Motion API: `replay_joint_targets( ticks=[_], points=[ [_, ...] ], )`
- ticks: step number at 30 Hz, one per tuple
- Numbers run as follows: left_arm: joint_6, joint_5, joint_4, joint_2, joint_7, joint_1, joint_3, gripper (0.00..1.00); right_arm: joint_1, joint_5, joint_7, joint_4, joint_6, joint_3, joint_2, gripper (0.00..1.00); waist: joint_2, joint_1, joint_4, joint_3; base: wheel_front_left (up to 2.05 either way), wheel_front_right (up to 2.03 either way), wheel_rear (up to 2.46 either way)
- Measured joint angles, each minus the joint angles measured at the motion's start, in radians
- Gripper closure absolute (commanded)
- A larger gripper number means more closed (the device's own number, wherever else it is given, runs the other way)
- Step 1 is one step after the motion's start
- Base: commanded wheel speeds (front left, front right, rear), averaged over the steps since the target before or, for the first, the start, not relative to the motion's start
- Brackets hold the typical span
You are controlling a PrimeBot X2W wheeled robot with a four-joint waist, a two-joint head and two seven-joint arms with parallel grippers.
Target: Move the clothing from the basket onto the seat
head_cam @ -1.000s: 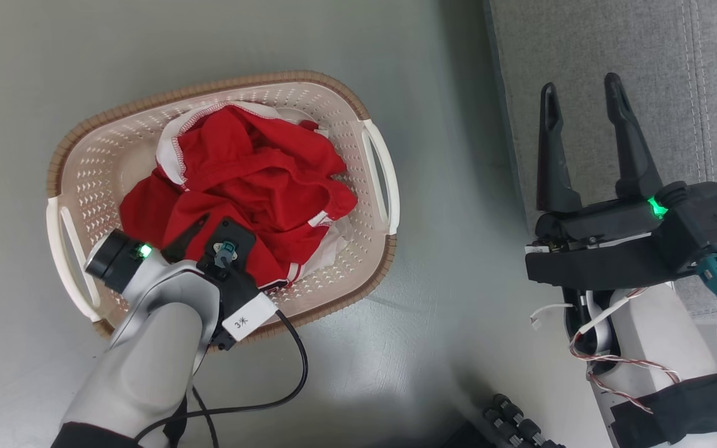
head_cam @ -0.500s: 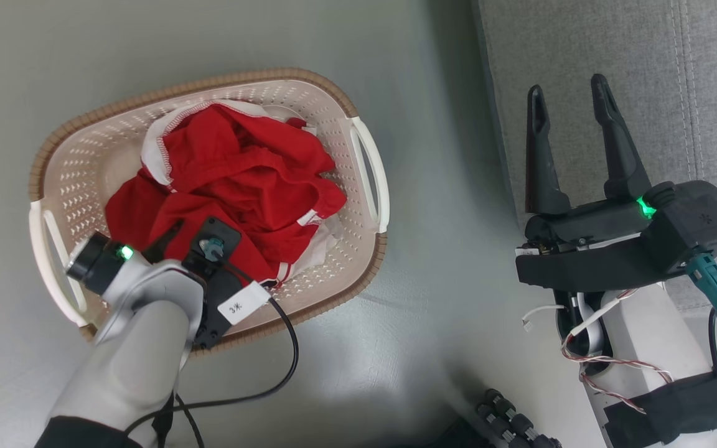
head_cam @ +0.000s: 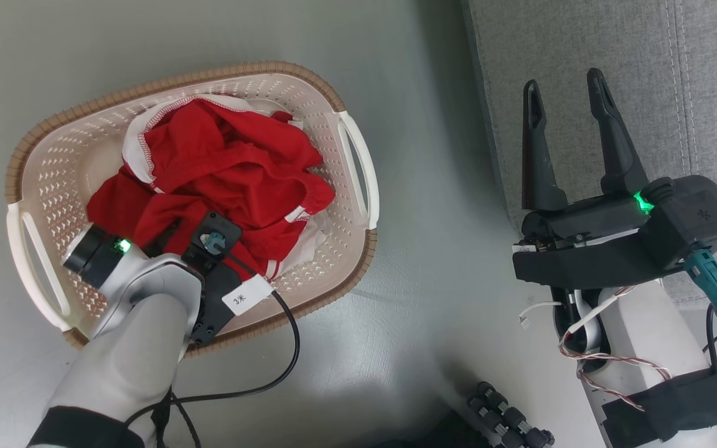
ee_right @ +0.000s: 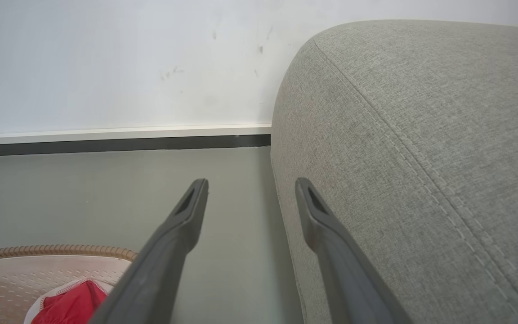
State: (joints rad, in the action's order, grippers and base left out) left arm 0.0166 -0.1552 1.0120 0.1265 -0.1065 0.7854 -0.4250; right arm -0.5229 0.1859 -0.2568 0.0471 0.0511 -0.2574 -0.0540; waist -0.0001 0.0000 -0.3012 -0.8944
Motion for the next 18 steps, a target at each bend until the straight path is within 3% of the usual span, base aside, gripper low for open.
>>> replay_joint_targets(
  ticks=[1, 5, 18],
  points=[
    [0.000, -0.003, 0.006, 0.000, -0.003, 0.005, -0.001, 0.55, 0.000, 0.000, 0.000, 0.000, 0.000, 0.000, 0.000, 0.00, 0.0000, 0.0000, -0.001, -0.001, 0.00, 0.00, 0.00],
    [0.000, -0.031, 0.020, 0.001, -0.010, 0.010, -0.018, 1.00, -0.001, 0.000, 0.000, 0.003, 0.000, -0.001, 0.000, 0.00, 0.0000, 0.0000, -0.001, -0.001, 0.00, 0.00, 0.00],
    [0.002, -0.028, 0.035, -0.040, 0.020, 0.026, -0.036, 1.00, -0.001, 0.003, 0.000, 0.039, 0.000, 0.020, 0.001, 0.00, 0.0000, -0.0001, 0.025, 0.040, 0.00, 0.00, 0.00]
  ],
)
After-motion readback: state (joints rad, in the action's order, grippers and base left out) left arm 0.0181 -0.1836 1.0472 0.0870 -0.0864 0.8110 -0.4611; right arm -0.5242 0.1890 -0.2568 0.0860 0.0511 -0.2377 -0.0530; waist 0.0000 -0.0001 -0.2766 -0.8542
